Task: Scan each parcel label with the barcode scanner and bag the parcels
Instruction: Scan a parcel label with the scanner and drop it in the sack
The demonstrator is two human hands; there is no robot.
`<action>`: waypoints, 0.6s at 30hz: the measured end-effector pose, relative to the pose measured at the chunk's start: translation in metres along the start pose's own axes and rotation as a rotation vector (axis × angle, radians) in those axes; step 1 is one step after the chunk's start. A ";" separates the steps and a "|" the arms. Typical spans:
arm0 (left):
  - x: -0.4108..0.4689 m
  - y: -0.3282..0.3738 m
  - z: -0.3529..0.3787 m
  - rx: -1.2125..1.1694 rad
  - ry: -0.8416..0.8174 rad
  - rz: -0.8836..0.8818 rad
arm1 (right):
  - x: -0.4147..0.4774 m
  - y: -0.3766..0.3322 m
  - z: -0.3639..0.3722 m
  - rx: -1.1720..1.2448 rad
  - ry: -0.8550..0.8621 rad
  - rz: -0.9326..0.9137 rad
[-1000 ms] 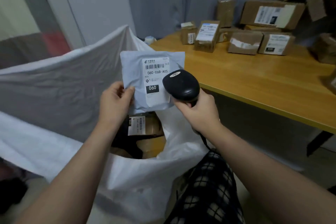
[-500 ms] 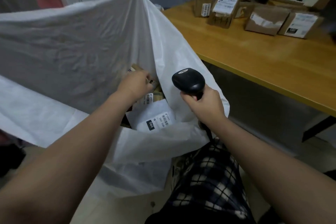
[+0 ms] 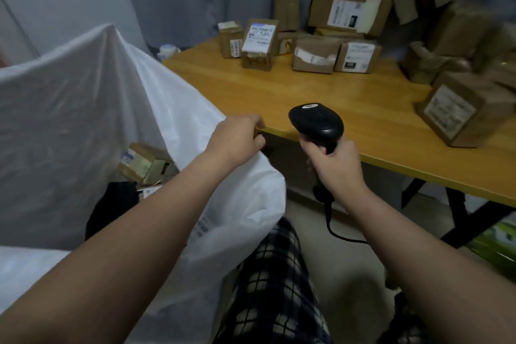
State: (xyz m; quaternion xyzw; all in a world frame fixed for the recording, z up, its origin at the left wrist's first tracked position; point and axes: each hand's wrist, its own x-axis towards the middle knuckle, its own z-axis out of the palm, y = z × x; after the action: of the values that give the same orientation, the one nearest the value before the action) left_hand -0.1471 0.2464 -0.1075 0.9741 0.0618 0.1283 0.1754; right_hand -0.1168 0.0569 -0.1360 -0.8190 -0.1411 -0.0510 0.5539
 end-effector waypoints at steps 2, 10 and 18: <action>0.016 0.038 0.011 -0.021 -0.031 0.081 | 0.005 0.009 -0.035 -0.010 0.067 0.009; 0.070 0.190 0.073 -0.082 -0.137 0.379 | 0.012 0.063 -0.167 -0.046 0.388 0.080; 0.129 0.275 0.099 -0.042 -0.033 0.635 | 0.035 0.080 -0.238 0.027 0.572 0.151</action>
State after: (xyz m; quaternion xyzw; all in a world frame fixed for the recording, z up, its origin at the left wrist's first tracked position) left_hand 0.0241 -0.0208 -0.0696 0.9429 -0.2508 0.1620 0.1478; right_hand -0.0434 -0.1835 -0.1083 -0.7720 0.0812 -0.2367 0.5843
